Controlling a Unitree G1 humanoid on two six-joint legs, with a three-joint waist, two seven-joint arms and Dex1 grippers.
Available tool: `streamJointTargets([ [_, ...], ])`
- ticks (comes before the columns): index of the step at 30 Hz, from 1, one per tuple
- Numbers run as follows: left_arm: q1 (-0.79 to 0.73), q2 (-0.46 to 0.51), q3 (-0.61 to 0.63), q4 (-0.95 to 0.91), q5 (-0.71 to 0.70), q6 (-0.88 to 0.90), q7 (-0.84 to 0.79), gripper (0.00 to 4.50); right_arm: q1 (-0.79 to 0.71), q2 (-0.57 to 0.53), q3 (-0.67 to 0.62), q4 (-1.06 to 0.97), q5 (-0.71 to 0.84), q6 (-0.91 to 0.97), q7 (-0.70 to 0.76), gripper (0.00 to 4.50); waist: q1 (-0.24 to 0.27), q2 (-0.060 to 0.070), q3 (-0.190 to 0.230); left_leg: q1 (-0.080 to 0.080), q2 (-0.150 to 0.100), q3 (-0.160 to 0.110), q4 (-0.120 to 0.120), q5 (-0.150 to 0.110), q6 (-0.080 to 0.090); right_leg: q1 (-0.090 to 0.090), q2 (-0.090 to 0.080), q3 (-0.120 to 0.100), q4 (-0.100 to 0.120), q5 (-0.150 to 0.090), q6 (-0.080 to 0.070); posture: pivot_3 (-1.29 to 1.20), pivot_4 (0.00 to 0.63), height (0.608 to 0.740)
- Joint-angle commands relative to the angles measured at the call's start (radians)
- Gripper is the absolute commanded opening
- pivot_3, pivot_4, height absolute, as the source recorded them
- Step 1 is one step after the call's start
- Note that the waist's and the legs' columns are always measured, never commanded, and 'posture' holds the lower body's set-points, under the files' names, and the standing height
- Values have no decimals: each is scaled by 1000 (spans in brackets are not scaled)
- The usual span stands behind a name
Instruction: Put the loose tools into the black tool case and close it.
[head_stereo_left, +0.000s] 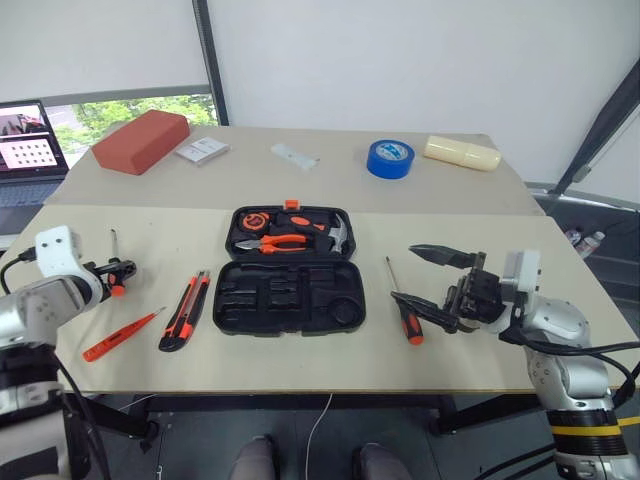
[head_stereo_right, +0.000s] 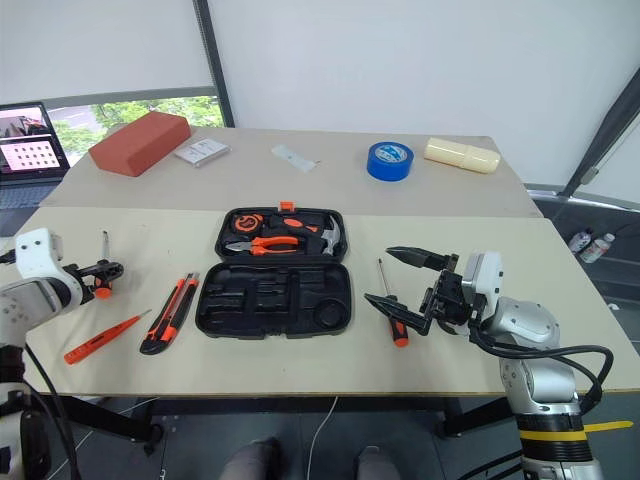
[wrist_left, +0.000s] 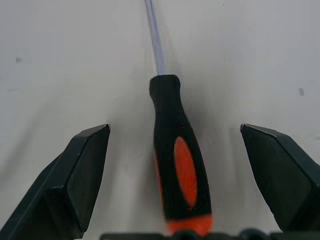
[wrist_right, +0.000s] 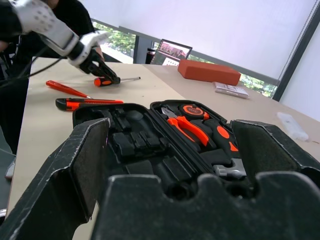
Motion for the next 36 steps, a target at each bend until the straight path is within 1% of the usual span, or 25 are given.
streamJointTargets([
  [1, -56, -10, -23, 117, 66, -51, -21, 4471, 14, -1, -21, -42, 2, -15, -10, 4500, 1, 0, 0, 0, 0, 0, 0, 0, 0, 0, 0, 0, 0, 0, 0, 0, 150, 740],
  [4, -68, -23, -42, 177, 106, -63, -33, 3722, 28, -7, -24, -61, 5, -1, -23, 4500, 3, 1, 0, 1, 0, 0, 2, 0, -1, 1, 0, 0, 1, 0, 0, 0, 150, 740],
  [5, -71, -24, -43, 190, 115, -65, -36, 3404, 31, -8, -25, -65, 6, 2, -26, 4500, 3, 1, 0, 1, 0, 0, 2, 0, -1, 1, 0, 0, 1, 0, 0, 0, 150, 740],
  [6, -73, -26, -39, 199, 123, -72, -35, 2967, 34, -10, -26, -69, 8, 6, -29, 4500, 3, 1, 0, 2, 0, 0, 2, 1, -2, 1, 0, 0, 1, 0, 0, 0, 150, 740],
  [8, -66, -25, -26, 203, 133, -85, -37, 2242, 40, -14, -26, -80, 12, 14, -33, 4500, 4, 1, -1, 3, 0, 0, 2, -2, -7, 2, 0, 1, 1, 0, 1, 0, 150, 740],
  [9, -56, -21, -20, 202, 137, -93, -44, 1970, 40, -17, -25, -84, 14, 20, -35, 4500, 3, 1, -1, 4, 0, 0, 2, -2, -8, 2, 0, 1, 1, 0, 1, 0, 150, 740],
  [10, -41, -16, -13, 192, 136, -110, -61, 1527, 40, -18, -25, -87, 14, 24, -37, 4500, 2, 1, -1, 4, 0, 0, 2, -2, -8, 2, 0, 1, 1, 1, 2, 0, 150, 740],
  [12, -5, 0, -2, 162, 135, -158, -109, 870, 37, -21, -28, -90, 15, 33, -41, 4500, -4, 2, -1, 4, 0, 0, 2, -2, -8, 2, 0, 1, 1, 1, 3, 0, 150, 740],
  [14, 28, 10, 14, 113, 120, -241, -193, 860, 38, -26, -35, -87, 14, 35, -43, 4500, -10, 3, -1, 5, 0, 0, 2, -2, -8, 2, 0, 1, 2, 1, 2, 0, 150, 740],
  [17, 89, 30, -16, 14, 126, -431, -400, 860, 49, -38, -53, -81, 10, 30, -48, 4500, -9, 2, -1, 5, 2, 0, 2, -1, -8, 1, 2, 1, 1, 4, -3, 0, 150, 740],
  [19, 117, 41, -55, -49, 143, -579, -549, 860, 60, -49, -71, -75, 8, 27, -53, 4500, -3, 2, -1, 3, 3, 1, 2, -2, -8, 0, 2, 1, 0, 4, -3, 0, 150, 740],
  [21, 126, 50, -125, -117, 175, -739, -706, 860, 70, -63, -91, -63, 2, 21, -52, 4500, 13, 2, -1, 0, 3, 1, 2, -1, -9, -1, 2, 1, 0, 4, -3, 0, 150, 740],
  [23, 96, 43, -207, -154, 197, -845, -852, 860, 78, -76, -106, -51, -4, 15, -50, 4500, 24, 2, -1, -2, 3, 2, 3, -2, -9, 0, 2, 1, -2, 4, -3, 0, 150, 740],
  [26, 3, 19, -329, -115, 265, -988, -1006, 860, 85, -84, -118, -35, -9, 6, -45, 4500, 36, 2, -1, -2, 3, 5, 4, -2, -9, 0, 1, 1, -3, 4, -4, 0, 150, 740],
  [28, -84, -10, -399, -30, 332, -1073, -1046, 860, 90, -84, -121, -32, -12, 0, -45, 4500, 39, 2, -1, -2, 4, 6, 5, -1, -9, 0, 1, 2, -3, 3, -5, 0, 150, 740],
  [30, -187, -55, -477, 85, 424, -1166, -1057, 860, 102, -81, -124, -39, -14, -4, -50, 4500, 40, 2, -1, -2, 4, 6, 6, 2, -3, 0, 2, 2, -2, 4, -1, 0, 150, 740],
  [32, -255, -80, -535, 183, 499, -1250, -1060, 860, 113, -78, -127, -50, -15, -7, -54, 4500, 36, 2, -1, -2, 5, 5, 7, 3, -1, 0, 4, 3, -2, 5, 0, 0, 150, 740],
  [33, -288, -93, -566, 235, 550, -1294, -1032, 860, 122, -76, -129, -58, -15, -7, -58, 4500, 32, 2, -1, -3, 5, 5, 7, 3, -1, 0, 4, 4, -2, 5, 0, 0, 150, 740],
  [36, -357, -132, -627, 361, 638, -1383, -1001, 860, 147, -72, -137, -87, -14, -4, -73, 4500, 23, 2, -1, -4, 5, 5, 7, 3, 0, -1, 5, 4, -3, 5, 0, 0, 150, 740],
])
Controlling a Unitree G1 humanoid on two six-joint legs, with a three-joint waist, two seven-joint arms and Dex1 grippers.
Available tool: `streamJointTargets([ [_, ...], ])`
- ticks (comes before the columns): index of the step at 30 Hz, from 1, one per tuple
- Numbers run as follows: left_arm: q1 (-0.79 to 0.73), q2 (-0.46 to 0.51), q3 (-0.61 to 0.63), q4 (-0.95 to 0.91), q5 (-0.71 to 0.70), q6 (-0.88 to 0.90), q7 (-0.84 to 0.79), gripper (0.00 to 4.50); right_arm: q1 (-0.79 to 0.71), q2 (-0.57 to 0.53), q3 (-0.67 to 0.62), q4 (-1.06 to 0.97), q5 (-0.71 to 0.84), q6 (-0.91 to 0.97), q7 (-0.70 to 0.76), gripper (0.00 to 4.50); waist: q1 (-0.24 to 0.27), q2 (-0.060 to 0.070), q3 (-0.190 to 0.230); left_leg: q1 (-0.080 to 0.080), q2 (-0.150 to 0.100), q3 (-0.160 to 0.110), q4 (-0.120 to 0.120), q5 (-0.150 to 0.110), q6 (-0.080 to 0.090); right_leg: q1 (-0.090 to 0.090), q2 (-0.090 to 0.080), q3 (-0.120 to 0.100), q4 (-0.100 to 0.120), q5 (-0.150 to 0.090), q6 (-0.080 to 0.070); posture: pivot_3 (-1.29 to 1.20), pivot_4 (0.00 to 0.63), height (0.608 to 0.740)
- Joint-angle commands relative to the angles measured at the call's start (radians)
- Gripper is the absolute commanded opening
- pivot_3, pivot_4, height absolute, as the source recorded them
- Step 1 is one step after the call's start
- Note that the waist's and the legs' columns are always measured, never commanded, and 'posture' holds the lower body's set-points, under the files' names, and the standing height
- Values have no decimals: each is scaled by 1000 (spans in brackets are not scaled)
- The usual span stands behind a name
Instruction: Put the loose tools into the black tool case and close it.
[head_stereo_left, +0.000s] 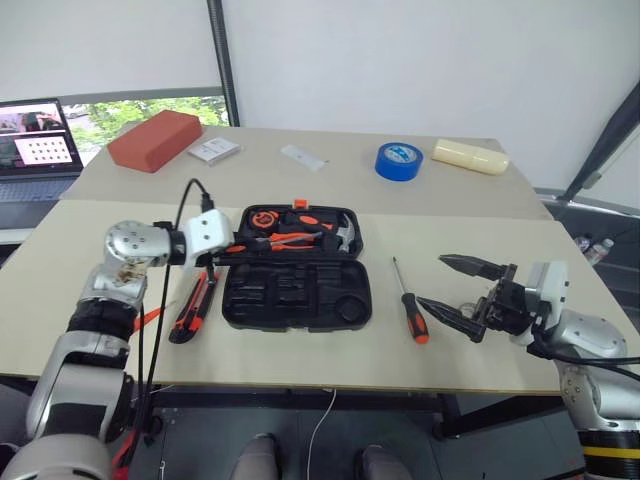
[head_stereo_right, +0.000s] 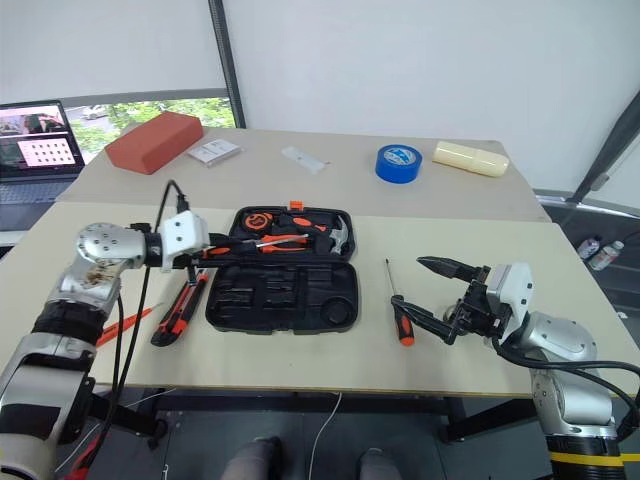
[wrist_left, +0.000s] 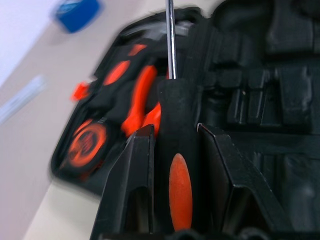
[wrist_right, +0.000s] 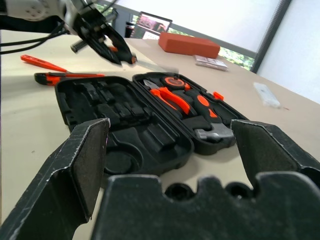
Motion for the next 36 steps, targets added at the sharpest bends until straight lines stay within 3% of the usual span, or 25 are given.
streamJointTargets([
  [1, -76, -30, -54, 122, 98, -113, 38, 860, 29, 0, -40, -66, 4, -22, -26, 4500, -4, 0, 0, 0, 0, 0, 0, 0, 0, 0, 0, 0, 0, 0, 0, 0, 150, 740],
  [11, -118, -95, -72, 244, 150, -186, 49, 860, 83, 4, -47, -124, 5, -17, -73, 4500, -7, 0, 0, -2, 0, -1, 3, 0, 1, -1, 0, 0, 1, -2, 4, 0, 150, 740],
  [21, -94, -72, -49, 231, 138, -145, 23, 860, 86, 3, -44, -131, 6, -13, -90, 4500, -8, 0, 0, -2, 0, -1, 3, 0, 1, -1, 0, 0, 2, -1, 3, 0, 150, 740],
  [23, -92, -86, -27, 226, 103, -135, 9, 1870, 82, 4, -39, -128, 4, -12, -90, 4500, -9, 0, 0, -2, 0, -1, 3, 0, 1, -1, 0, 0, 2, -1, 3, 0, 150, 740],
  [28, -97, -92, 37, 218, 31, -166, -3, 3589, 78, 4, -35, -127, 7, -8, -89, 4500, -8, 0, 0, -2, 0, -1, 4, 0, 1, 0, 0, 0, 2, -1, 3, 0, 150, 740],
  [33, -78, -128, 180, 199, -149, 41, -53, 3589, 84, 7, -33, -133, 12, 4, -94, 4500, -9, 0, 0, -2, 1, -1, 4, 0, 1, 0, 1, 0, 3, -1, 3, 0, 150, 740],
  [34, -67, -132, 190, 195, -157, 71, -47, 3013, 85, 8, -31, -135, 12, 5, -96, 4500, -9, 0, 0, -2, 1, -2, 4, 0, 1, 0, 1, 0, 3, -1, 3, 0, 150, 740],
  [36, -41, -154, 196, 173, -160, 132, -17, 2415, 87, 14, -26, -138, 9, 6, -102, 4500, -9, 0, 0, -2, 0, -2, 4, 0, 1, 0, 1, 0, 3, -1, 3, 0, 150, 740],
])
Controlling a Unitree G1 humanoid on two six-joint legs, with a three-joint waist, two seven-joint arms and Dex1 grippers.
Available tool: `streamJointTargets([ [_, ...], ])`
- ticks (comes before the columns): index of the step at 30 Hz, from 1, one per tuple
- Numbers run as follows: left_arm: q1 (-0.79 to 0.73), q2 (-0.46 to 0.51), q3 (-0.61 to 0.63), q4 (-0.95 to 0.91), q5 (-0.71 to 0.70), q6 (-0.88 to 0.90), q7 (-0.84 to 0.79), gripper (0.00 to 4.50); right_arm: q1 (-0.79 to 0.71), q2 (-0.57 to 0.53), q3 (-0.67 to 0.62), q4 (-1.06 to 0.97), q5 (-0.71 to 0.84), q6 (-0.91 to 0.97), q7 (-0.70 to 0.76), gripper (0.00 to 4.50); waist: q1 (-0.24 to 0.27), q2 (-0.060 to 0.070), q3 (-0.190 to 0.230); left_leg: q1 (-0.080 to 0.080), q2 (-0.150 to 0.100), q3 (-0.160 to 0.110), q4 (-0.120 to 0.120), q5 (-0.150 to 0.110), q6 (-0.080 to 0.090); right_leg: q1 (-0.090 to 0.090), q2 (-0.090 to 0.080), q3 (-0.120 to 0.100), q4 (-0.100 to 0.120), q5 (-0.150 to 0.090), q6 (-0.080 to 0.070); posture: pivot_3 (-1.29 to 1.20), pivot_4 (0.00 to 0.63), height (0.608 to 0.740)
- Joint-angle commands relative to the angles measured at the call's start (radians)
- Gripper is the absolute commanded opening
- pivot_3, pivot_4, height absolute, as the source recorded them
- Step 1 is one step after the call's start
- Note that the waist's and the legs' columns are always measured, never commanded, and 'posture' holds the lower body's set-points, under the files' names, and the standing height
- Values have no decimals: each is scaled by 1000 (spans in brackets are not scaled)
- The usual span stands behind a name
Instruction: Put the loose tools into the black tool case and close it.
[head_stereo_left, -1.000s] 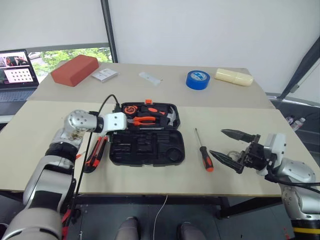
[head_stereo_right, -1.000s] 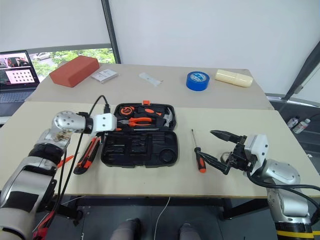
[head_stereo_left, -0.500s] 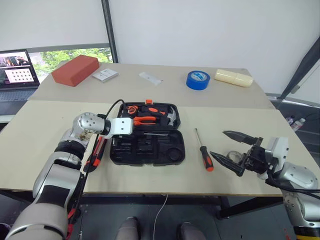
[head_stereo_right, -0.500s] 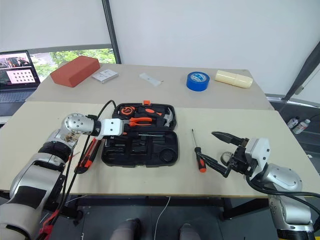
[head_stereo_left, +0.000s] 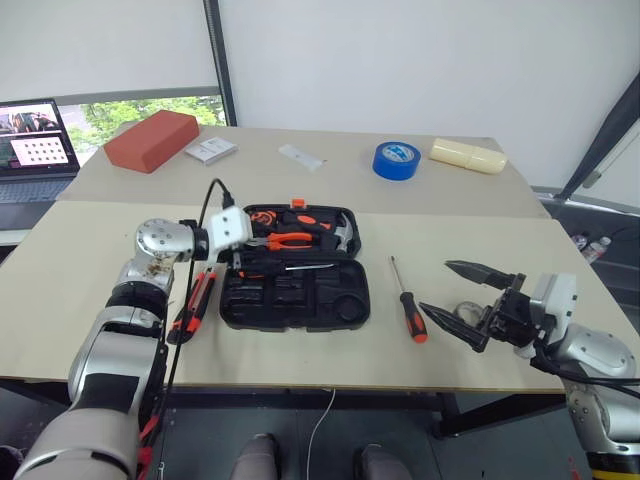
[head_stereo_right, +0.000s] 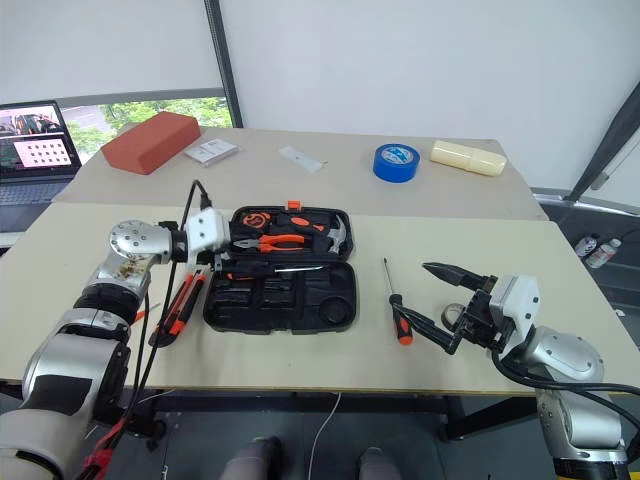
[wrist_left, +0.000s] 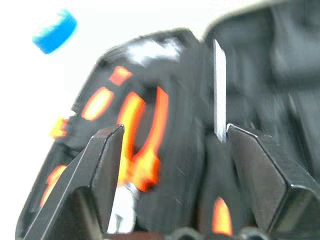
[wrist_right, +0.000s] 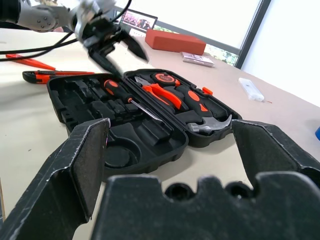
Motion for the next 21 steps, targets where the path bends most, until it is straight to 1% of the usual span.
streamJointTargets([
  [1, 45, -38, 22, -56, -26, 122, 56, 2055, -1, 10, -8, -37, 7, 0, -18, 4500, 0, 0, 0, 0, 0, 0, 0, 0, 0, 0, 0, 0, 0, 0, 0, 0, 150, 740],
  [4, 73, -69, 8, -94, -4, 197, 112, 982, 1, 12, -6, -40, 7, 2, -23, 4500, 2, 0, 0, 1, 0, 0, 0, 0, 0, 1, 0, 0, 1, 0, 0, 0, 150, 740],
  [5, 83, -79, 3, -110, 0, 209, 123, 525, 2, 12, -7, -41, 8, 3, -23, 4500, 2, 0, 0, 0, 0, -1, 0, 0, 0, 0, 1, 0, 0, 0, 0, 0, 150, 740],
  [6, 98, -86, -12, -136, 1, 259, 102, 288, 4, 12, -8, -43, 8, 4, -24, 4500, 1, 0, 0, 0, 0, -1, 1, 0, 0, 0, 0, 0, 1, 0, 0, 0, 150, 740],
  [7, 115, -91, -25, -164, 3, 265, 84, 121, 7, 11, -9, -45, 9, 5, -25, 4500, 1, 0, 0, 0, 0, -1, 1, 0, 0, 0, 0, 0, 1, 0, 0, 0, 150, 740],
  [11, 141, -106, -59, -195, 56, 309, 165, 121, 17, 10, -15, -46, 10, 7, -29, 4500, 2, 0, 0, 0, 0, -1, 1, 0, 0, 1, 1, 0, 1, 1, -2, 0, 150, 740],
  [16, 164, -104, -119, -216, 120, 363, 191, 121, 28, 17, -10, -52, 6, 7, -40, 4500, 4, 1, -1, 1, 0, -1, 3, 0, 0, 3, 1, 0, 1, 1, -2, 0, 150, 740],
  [21, 190, -103, -132, -245, 127, 397, 202, 121, 26, 23, 12, -54, -12, 21, -71, 4500, 1, 7, -4, 10, 0, -1, 3, 0, 0, 12, 0, 0, 0, -3, 3, 0, 150, 740],
])
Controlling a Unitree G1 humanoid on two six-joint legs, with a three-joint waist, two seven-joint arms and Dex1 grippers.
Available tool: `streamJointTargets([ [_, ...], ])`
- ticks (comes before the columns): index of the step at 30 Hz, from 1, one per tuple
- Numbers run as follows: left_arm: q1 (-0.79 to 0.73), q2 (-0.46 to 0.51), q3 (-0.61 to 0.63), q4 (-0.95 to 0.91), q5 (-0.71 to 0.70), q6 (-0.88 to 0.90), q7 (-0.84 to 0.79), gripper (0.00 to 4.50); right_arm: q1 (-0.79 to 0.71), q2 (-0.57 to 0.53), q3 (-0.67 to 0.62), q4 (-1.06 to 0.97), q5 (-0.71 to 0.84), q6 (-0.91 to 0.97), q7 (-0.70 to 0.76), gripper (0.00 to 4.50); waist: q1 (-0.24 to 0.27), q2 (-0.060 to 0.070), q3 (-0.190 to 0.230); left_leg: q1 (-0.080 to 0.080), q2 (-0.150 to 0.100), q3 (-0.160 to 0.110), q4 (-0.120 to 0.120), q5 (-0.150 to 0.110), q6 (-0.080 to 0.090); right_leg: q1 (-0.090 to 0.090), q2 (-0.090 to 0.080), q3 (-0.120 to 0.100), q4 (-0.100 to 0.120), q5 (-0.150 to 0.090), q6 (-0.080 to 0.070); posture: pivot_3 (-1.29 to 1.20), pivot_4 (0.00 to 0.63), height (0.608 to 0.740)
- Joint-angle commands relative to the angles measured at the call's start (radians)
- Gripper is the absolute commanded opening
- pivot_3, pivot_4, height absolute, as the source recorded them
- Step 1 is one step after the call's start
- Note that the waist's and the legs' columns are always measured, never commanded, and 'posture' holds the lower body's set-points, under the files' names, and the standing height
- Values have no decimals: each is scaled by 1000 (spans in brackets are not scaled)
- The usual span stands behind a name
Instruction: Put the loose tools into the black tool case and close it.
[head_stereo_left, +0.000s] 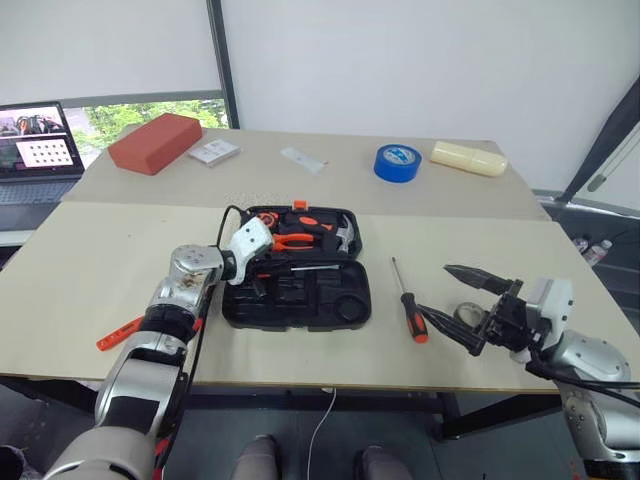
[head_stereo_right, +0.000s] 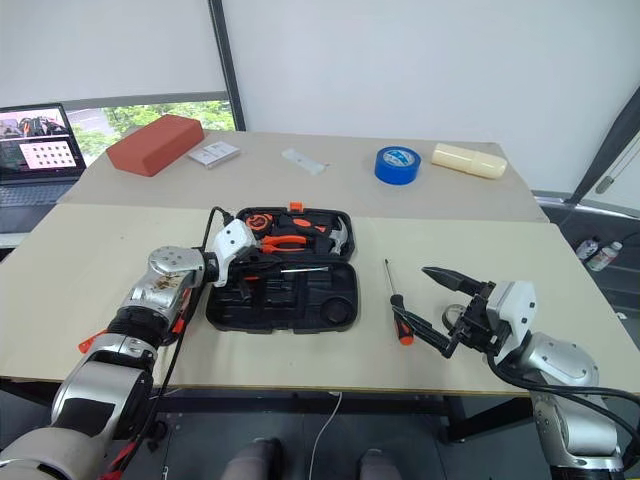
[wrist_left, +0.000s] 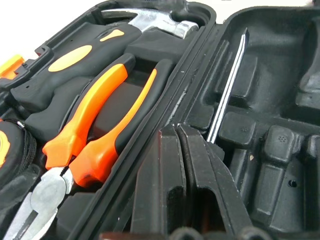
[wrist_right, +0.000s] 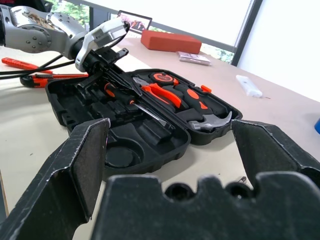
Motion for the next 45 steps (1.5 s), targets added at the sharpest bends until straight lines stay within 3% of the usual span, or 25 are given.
streamJointTargets([
  [1, 51, 2, -42, 0, 40, 43, 1, 121, -5, 0, 3, -40, -17, 26, -35, 4500, -1, 2, -1, 1, 0, 0, 0, 0, 0, 0, 0, 0, 0, 0, 0, 0, 150, 740],
  [9, 90, 41, -54, -42, 56, 14, -2, 121, -3, 1, 14, -46, -26, 59, -64, 4500, -8, 6, -4, 1, 0, 0, -1, -1, 1, 0, 0, 0, 0, -1, -1, 0, 150, 740],
  [13, 97, 18, 101, -125, -131, -70, -30, 121, -21, 20, -17, -37, -10, 67, -104, 4500, -10, 6, -4, 1, 0, 0, -1, -1, 1, 0, 0, 0, 0, -1, -1, 0, 150, 740],
  [14, 117, 26, 142, -166, -193, -89, -74, 622, -9, 14, -33, -50, 28, 96, -99, 4500, -10, 5, -3, 1, 0, 0, -1, -1, 1, 0, 0, 0, 0, -1, -1, 0, 150, 740],
  [15, 143, 39, 177, -217, -258, -84, -133, 752, 5, 5, -46, -59, 42, 114, -96, 4500, -10, 5, -3, -1, 1, 0, -2, -1, 1, -2, 0, 0, 0, 0, -1, 0, 150, 740],
  [17, 198, 67, 232, -300, -343, -71, -187, 1533, 35, -9, -63, -76, 54, 137, -97, 4500, -9, 5, -3, -5, 1, 0, -2, 0, 1, -6, 1, 0, 0, 3, -7, 0, 150, 740],
  [20, 328, 140, 286, -469, -408, -12, -215, 2517, 93, -10, -97, -112, 56, 162, -124, 4500, -10, 5, -3, -7, 1, 0, -2, 0, 1, -8, 1, 0, 1, 3, -8, 0, 150, 740],
  [25, 615, 244, 373, -750, -513, 71, -250, 4408, 231, -37, -143, -183, -67, 279, -281, 4500, -12, 5, -3, -4, 2, 1, -5, 0, 1, -8, 1, 2, 0, 2, -9, 0, 150, 740],
  [28, 861, 289, 462, -862, -530, 3, -310, 4408, 350, -37, -172, -218, -80, 305, -280, 4500, -11, 5, -4, -4, 4, 4, -6, -3, -3, -9, 0, 2, -1, -2, -16, 0, 150, 740],
  [32, 1077, 268, 595, -915, -571, -25, -282, 4408, 396, -45, -191, -257, -44, 385, -293, 4500, -6, 5, -3, -3, 5, 5, -6, -5, -7, -11, 0, 0, -1, -5, -15, 0, 150, 740],
  [36, 1167, 248, 637, -984, -621, 0, -257, 4408, 276, -74, -135, -327, 4, 535, -344, 4500, -19, 6, -3, 0, 7, 7, -7, -7, -9, -13, -3, -1, -4, -5, -15, 0, 150, 740],
  [40, 1162, 234, 596, -1070, -668, 55, -220, 4408, 26, -105, 15, -355, 41, 802, -440, 4500, -26, 5, -3, 0, 7, 8, -7, -7, -9, -14, -4, -2, -5, -5, -15, 0, 150, 740],
  [45, 1122, 225, 539, -1126, -667, 79, -182, 4408, -167, -104, 154, -315, 17, 1022, -521, 4500, -20, 5, -3, -1, 6, 10, -8, -6, -9, -14, -4, -2, -5, -4, -16, 0, 150, 740],
])
